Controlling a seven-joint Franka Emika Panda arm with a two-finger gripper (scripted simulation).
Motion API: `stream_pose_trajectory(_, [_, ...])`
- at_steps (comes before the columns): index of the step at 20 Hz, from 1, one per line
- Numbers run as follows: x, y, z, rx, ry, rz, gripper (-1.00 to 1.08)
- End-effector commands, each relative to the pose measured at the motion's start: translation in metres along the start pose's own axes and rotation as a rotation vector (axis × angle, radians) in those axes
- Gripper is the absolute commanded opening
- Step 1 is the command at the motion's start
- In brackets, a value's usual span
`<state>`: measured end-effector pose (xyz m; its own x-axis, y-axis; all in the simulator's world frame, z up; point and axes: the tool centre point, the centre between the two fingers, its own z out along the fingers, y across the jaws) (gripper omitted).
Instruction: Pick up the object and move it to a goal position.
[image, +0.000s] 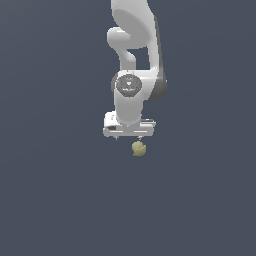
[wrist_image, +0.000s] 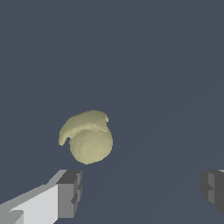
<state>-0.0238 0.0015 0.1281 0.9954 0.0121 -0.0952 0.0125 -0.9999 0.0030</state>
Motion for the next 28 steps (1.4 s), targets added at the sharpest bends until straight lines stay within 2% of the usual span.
stream_pose_trajectory(1, [0.0,0.0,0.0,0.0,0.0,0.0,1.0])
stream_pose_trajectory(13, [0.004,0.028,-0.001,0.002,0.01,0.072,1.0])
stream_pose_trajectory(20, [0.005,0.016,0.005,-0.001,0.021,0.019,1.0])
stream_pose_trajectory(28, [0.008,-0.024,0.025,-0.009,0.065,-0.173,1.0])
